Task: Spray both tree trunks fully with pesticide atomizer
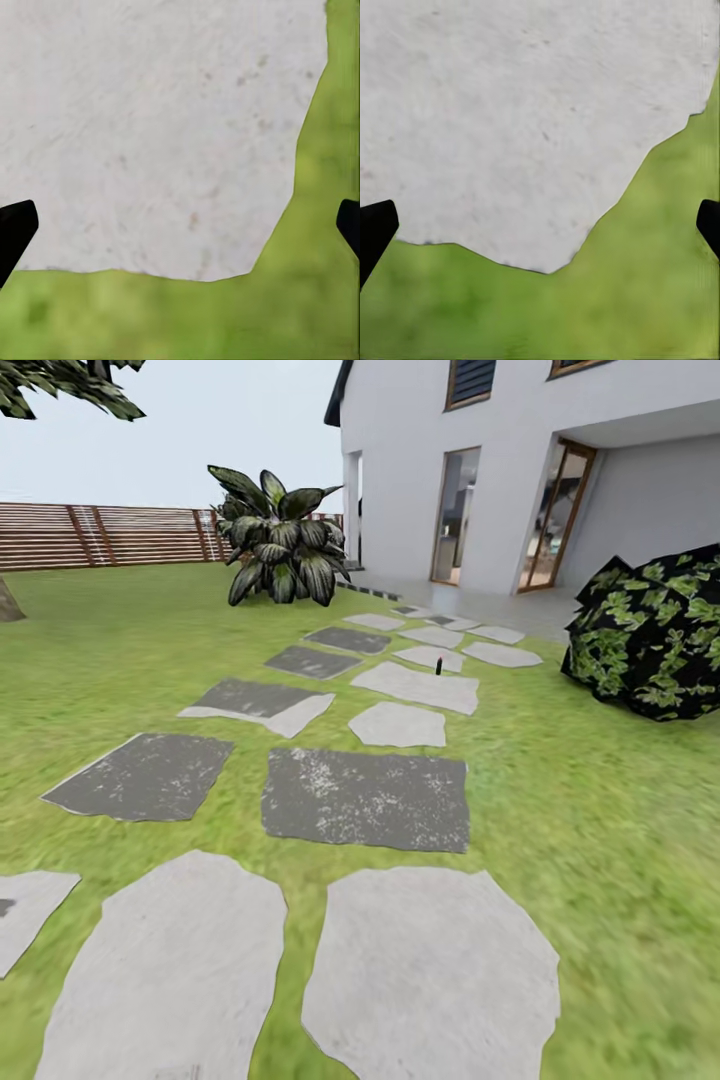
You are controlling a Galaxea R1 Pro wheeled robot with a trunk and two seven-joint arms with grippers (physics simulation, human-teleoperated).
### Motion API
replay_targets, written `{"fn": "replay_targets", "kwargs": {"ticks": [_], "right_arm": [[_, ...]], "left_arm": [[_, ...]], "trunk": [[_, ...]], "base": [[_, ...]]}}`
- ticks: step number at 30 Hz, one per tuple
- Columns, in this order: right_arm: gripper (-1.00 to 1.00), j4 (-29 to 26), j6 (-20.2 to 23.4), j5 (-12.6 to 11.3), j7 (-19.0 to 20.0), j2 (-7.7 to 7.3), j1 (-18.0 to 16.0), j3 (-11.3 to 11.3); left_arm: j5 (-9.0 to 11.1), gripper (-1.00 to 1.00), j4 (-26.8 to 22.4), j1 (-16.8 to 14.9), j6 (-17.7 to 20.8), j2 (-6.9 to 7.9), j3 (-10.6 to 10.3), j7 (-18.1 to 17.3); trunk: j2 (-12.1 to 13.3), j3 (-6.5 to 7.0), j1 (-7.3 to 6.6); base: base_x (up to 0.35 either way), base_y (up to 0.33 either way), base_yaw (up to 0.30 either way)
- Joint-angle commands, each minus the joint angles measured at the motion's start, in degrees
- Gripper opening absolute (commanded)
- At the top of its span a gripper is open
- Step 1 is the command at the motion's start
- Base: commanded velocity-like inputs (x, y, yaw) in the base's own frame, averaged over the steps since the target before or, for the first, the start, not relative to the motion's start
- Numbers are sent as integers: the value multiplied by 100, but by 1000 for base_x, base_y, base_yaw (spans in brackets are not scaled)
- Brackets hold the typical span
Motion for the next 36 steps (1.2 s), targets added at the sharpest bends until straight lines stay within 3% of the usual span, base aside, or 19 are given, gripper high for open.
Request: {"fn": "replay_targets", "kwargs": {"ticks": [1,36], "right_arm": [[100,1,-18,0,-2,-1,-3,2],[100,1,-26,5,31,-3,-3,2]], "left_arm": [[12,100,4,-2,-20,-1,9,1],[12,100,4,-2,-20,-1,9,1]], "trunk": [[-2,-5,2],[-2,-5,2]], "base": [[339,-80,0],[339,-80,0]]}}
